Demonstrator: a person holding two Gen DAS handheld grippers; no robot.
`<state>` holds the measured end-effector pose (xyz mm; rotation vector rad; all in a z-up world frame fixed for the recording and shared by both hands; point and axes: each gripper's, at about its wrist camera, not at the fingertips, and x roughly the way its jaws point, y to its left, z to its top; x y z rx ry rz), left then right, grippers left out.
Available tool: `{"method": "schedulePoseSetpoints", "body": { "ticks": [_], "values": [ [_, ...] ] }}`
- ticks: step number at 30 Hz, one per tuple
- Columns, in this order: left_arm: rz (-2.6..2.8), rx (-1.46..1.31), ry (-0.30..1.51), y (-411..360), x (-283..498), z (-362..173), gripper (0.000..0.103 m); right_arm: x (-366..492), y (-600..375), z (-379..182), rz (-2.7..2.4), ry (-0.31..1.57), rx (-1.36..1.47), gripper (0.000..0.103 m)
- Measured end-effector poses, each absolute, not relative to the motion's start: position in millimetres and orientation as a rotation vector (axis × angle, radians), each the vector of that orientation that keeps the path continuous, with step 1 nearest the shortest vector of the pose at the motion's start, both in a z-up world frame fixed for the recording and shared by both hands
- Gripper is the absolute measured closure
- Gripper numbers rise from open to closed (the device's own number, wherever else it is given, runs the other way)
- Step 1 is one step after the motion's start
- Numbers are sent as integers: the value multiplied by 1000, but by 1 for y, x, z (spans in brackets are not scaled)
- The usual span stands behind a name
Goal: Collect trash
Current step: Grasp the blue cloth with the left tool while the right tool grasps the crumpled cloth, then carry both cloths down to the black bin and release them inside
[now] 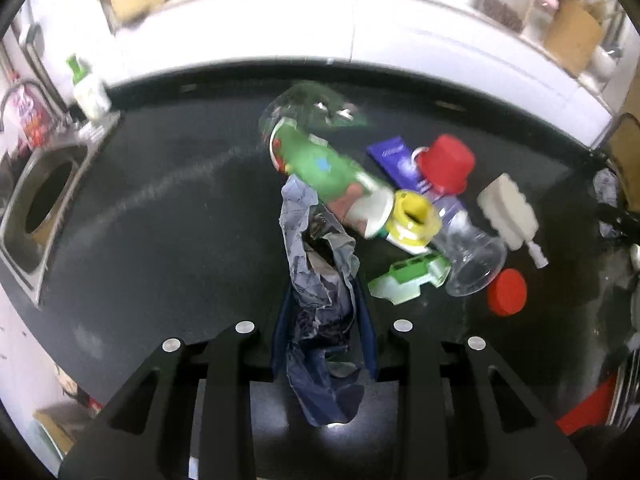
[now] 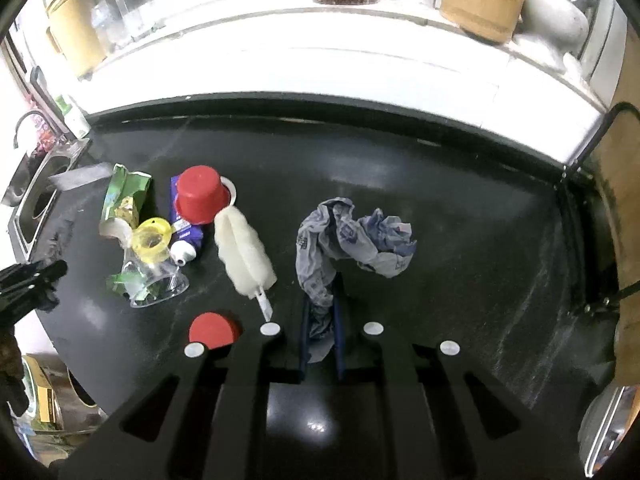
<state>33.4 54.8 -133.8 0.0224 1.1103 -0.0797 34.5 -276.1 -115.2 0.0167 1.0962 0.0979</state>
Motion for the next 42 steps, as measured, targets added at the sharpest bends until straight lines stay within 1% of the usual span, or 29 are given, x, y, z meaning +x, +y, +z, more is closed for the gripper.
{"method": "schedulePoseSetpoints", "body": {
  "ticks": [13,20,24,30,37,42],
  "values": [
    [-62,31,1067,56,21,-108,74,20,-257,-96,150,1065,12,92],
    [17,0,1034,86,11,-88,74,23,-200,-71,268,1028,-39,93],
    [87,-13,1014,114,-5,-80,74,23,-144,-64,378,1019,-83,92],
    [233,-70,999,178,-48,-73,74,13,-41,-59,577,1013,-174,92],
    [450,-181,1013,269,-126,-78,74,-19,93,-53,838,1009,-285,92],
    [603,-268,1034,327,-192,-89,74,-62,193,-59,1038,1011,-380,92]
  ]
}}
